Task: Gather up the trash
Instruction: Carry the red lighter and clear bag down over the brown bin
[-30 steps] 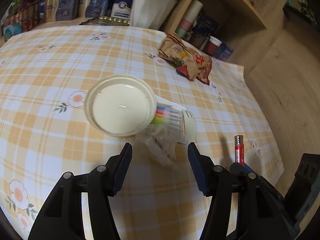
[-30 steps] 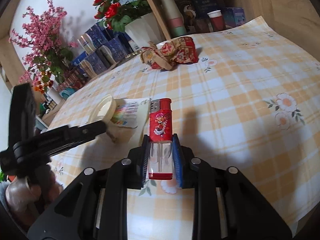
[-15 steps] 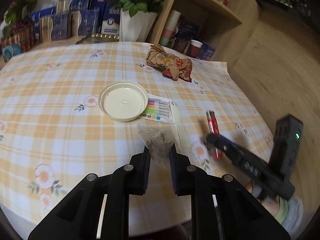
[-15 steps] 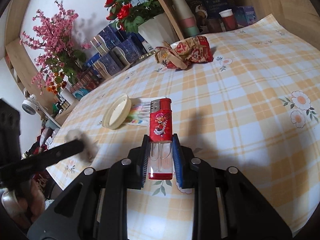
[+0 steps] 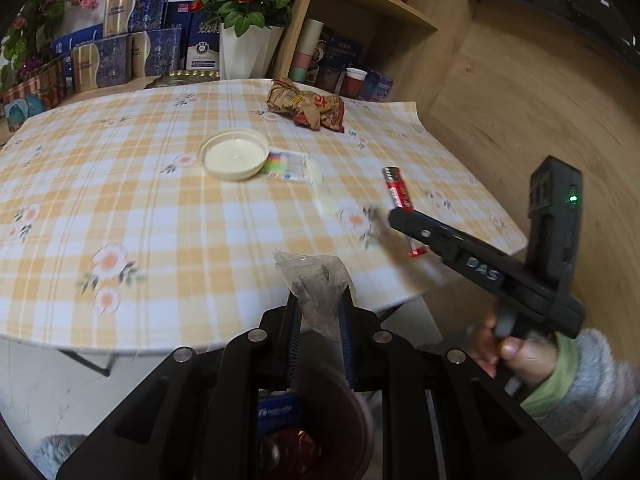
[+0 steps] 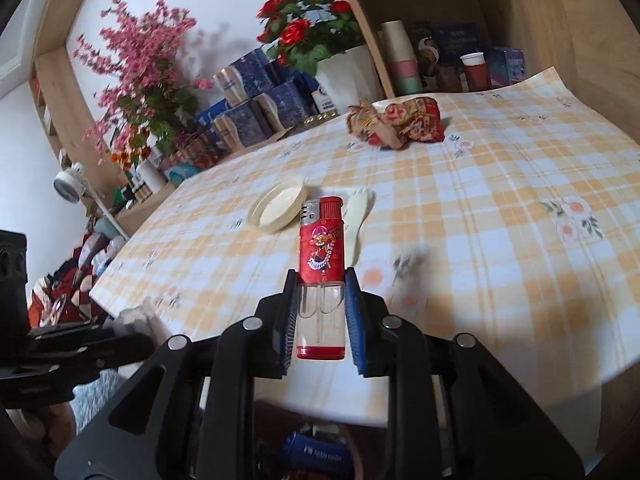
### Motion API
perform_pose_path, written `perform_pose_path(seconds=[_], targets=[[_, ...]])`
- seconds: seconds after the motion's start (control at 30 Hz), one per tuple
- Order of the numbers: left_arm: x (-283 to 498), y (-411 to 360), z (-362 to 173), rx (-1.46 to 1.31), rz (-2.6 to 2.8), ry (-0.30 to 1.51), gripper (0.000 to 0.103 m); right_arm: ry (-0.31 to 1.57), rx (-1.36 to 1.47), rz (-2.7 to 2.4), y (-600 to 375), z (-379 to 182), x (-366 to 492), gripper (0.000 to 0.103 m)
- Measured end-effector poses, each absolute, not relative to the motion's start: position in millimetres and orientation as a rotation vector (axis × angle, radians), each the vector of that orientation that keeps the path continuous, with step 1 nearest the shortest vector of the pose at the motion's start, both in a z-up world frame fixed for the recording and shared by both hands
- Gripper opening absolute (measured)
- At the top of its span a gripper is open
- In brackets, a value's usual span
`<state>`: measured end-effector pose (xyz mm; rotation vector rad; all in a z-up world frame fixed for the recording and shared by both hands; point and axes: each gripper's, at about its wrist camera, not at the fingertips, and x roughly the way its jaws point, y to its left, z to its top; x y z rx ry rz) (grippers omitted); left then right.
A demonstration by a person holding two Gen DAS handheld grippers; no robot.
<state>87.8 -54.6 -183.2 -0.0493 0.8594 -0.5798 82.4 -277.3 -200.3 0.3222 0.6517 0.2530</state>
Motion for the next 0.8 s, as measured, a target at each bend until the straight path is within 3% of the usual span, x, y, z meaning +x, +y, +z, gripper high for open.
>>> perform_pose_path(seconds=[0.47, 0.8], targets=[[11.7, -13.8, -188.5, 0.096, -0.613, 0.781, 0.018, 0.784, 0.143, 0.327, -215.6, -219.4, -4.2, 0.026], [12.0, 15.2, -203.5, -0.014, -0.575, 0.798, 0.018, 0.948, -0.009, 0.398, -175.4, -269.5, 3.7, 0.026]])
